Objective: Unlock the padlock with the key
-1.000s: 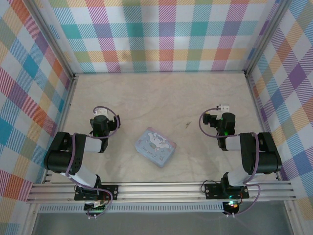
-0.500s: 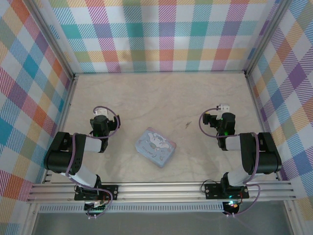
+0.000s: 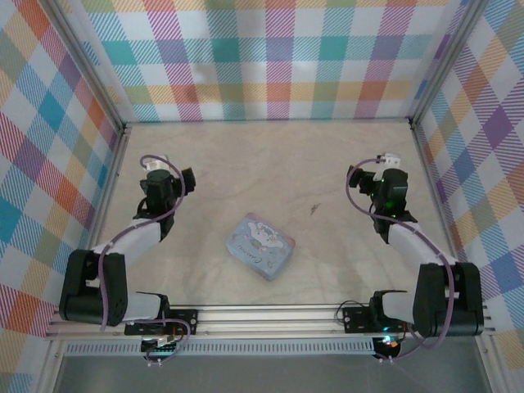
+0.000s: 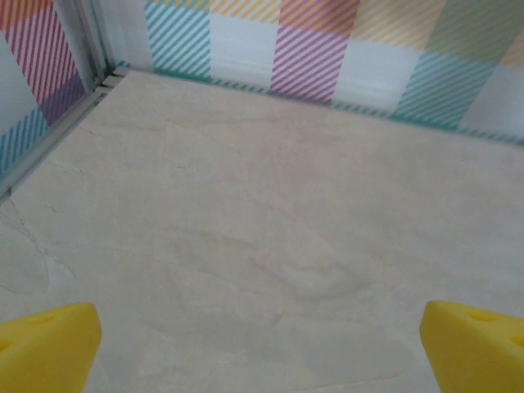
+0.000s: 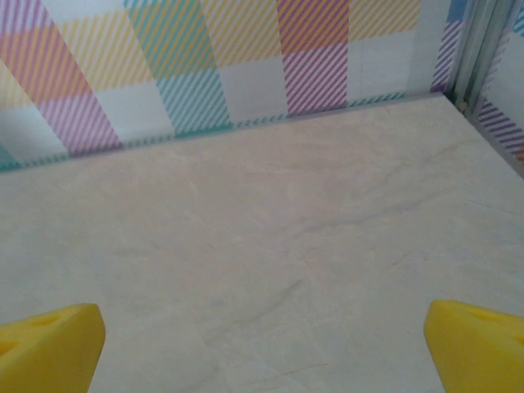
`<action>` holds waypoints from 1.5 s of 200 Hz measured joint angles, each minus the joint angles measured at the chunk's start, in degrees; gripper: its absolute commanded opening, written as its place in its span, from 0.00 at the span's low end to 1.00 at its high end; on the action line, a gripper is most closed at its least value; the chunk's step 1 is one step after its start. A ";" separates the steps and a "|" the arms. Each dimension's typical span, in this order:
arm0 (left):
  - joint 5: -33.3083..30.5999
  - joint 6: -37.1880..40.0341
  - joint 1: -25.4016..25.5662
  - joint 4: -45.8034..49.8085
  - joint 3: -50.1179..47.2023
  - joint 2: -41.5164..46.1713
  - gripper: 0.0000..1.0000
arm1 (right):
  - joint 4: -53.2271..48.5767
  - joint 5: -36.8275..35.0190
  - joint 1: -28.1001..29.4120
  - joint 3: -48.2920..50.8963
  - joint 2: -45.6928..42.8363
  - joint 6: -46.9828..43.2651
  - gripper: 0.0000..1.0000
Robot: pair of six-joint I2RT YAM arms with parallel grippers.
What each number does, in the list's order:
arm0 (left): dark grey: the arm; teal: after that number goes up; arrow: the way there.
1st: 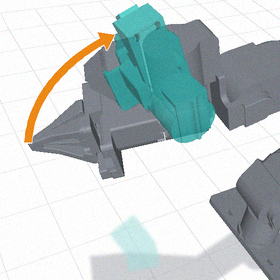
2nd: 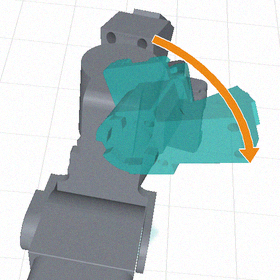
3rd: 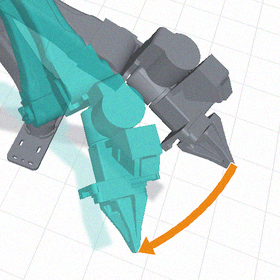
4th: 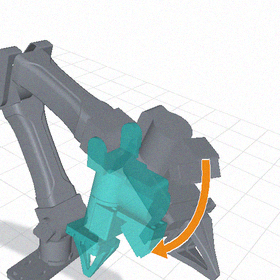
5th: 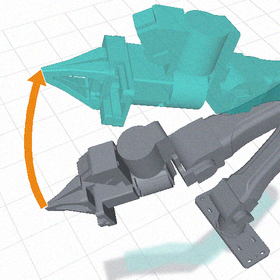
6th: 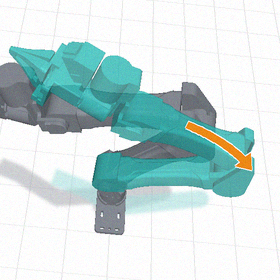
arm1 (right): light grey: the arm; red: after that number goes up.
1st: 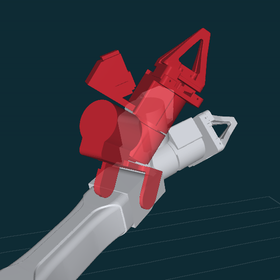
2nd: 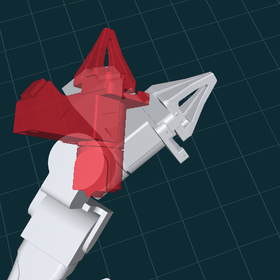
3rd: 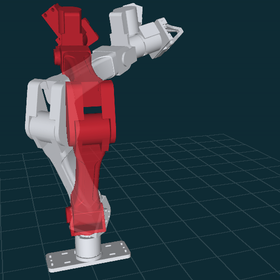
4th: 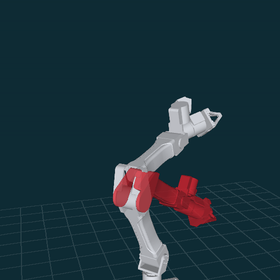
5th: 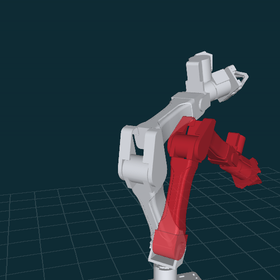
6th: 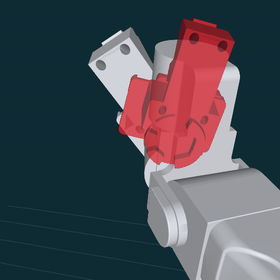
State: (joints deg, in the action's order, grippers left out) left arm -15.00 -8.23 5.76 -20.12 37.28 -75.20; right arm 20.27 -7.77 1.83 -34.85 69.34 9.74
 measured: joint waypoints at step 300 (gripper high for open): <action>24.35 -44.06 37.11 28.61 -9.90 17.57 0.90 | -33.20 38.14 26.80 -7.28 15.34 20.81 0.79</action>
State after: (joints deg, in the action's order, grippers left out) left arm 9.34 -52.29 42.87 8.49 27.38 -57.63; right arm -12.93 30.37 28.62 -42.13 84.68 30.55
